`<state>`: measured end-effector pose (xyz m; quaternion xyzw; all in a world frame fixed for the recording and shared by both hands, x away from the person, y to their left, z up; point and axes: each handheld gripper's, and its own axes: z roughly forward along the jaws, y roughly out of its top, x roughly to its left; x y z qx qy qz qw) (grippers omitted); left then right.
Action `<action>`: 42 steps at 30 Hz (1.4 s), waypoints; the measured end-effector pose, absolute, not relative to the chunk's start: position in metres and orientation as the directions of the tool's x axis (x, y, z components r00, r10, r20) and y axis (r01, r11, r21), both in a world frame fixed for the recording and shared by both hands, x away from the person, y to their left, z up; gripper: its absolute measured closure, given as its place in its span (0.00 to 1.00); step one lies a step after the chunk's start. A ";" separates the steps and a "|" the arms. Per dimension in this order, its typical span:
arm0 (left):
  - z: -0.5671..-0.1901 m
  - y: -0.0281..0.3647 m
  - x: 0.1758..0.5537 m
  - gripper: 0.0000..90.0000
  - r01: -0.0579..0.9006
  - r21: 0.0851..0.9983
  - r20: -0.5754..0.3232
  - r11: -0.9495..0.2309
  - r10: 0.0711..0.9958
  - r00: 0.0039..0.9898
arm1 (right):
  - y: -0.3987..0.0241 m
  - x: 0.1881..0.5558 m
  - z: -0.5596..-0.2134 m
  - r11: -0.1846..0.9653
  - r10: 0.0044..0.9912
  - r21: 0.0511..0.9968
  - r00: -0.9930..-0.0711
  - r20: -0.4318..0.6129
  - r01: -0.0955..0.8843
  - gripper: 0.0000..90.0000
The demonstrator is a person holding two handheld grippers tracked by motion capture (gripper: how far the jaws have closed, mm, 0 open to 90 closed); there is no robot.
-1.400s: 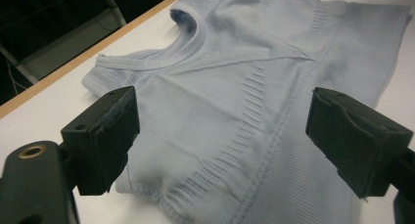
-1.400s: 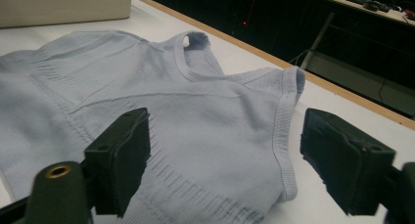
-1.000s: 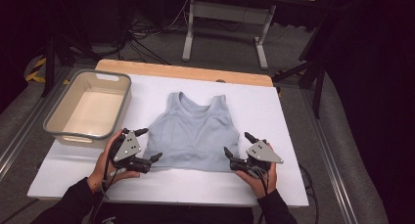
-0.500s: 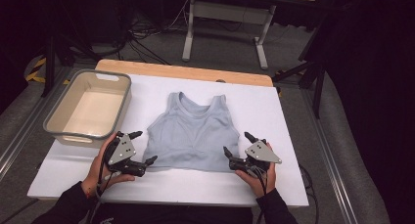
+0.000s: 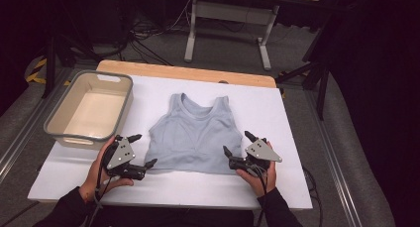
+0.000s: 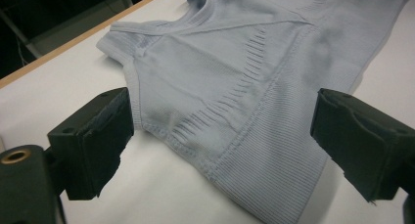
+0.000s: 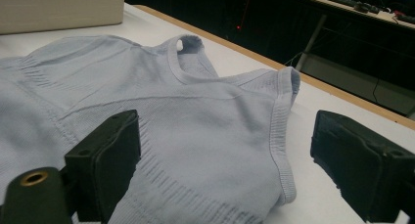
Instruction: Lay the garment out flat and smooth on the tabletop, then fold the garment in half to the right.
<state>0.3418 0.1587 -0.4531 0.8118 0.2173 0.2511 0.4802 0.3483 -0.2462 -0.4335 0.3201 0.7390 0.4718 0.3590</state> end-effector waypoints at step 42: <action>-0.456 0.153 0.343 0.08 0.158 0.869 0.170 -0.469 0.584 0.794 | -0.237 0.361 -0.425 0.353 0.809 0.924 -0.546 -0.220 0.150 0.14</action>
